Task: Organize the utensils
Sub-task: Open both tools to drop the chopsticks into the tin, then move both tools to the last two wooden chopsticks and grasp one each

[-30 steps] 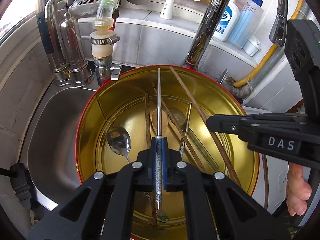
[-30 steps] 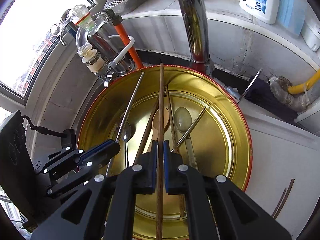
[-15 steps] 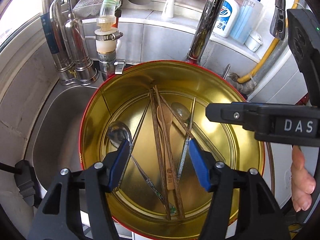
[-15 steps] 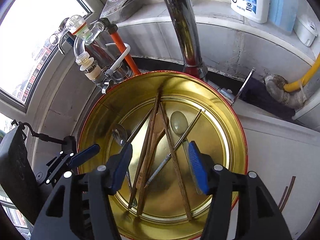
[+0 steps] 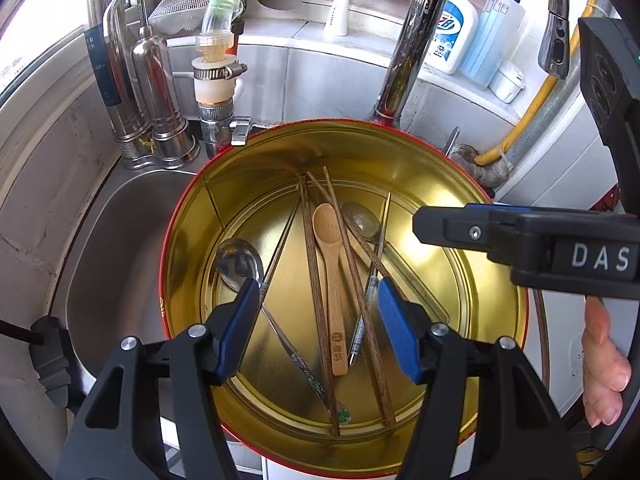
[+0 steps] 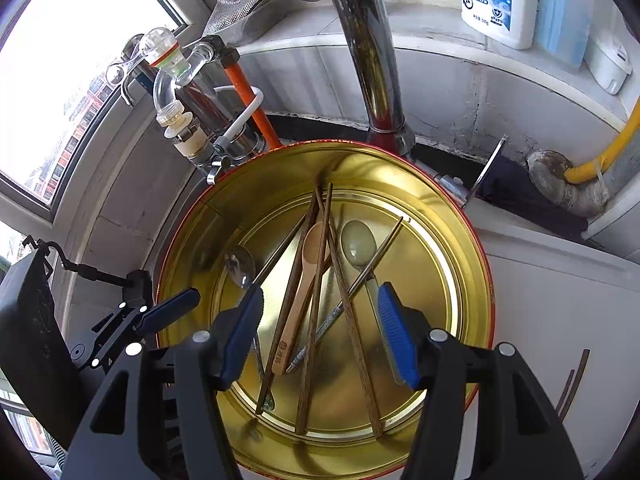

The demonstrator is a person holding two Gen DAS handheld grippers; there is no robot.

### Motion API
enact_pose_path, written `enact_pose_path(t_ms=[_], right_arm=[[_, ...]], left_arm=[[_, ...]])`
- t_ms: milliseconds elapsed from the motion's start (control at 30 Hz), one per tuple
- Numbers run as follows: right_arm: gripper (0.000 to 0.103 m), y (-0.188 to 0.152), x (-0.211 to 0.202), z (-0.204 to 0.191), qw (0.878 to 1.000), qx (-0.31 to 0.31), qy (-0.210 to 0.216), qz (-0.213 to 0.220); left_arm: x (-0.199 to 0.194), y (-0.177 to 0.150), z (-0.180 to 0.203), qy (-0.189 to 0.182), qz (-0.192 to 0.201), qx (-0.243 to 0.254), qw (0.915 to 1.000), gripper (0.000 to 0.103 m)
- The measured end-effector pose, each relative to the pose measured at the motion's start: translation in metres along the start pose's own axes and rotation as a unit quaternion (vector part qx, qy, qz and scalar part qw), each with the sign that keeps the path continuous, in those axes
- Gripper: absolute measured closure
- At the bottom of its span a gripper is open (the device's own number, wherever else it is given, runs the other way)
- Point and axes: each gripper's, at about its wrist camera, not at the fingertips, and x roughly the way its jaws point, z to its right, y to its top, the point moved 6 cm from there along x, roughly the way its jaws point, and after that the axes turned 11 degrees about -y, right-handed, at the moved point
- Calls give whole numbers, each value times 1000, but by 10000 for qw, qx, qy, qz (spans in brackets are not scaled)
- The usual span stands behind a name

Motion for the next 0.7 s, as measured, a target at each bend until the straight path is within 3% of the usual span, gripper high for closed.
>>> enact_pose_path(t_ms=[133,267,700], right_arm=[[28,-5,-8,9,9999,155,5,5],[15,-17,-25,25,9992,356,-35,175],[12,-84,-81,120,9894,1092,-715,644]], left_arm=[[-3,1,7,65,23,70,10000,42],[-9,1,20,124,80,232,9996,35],[-24,-14,97,-351,102,869,9955,30]])
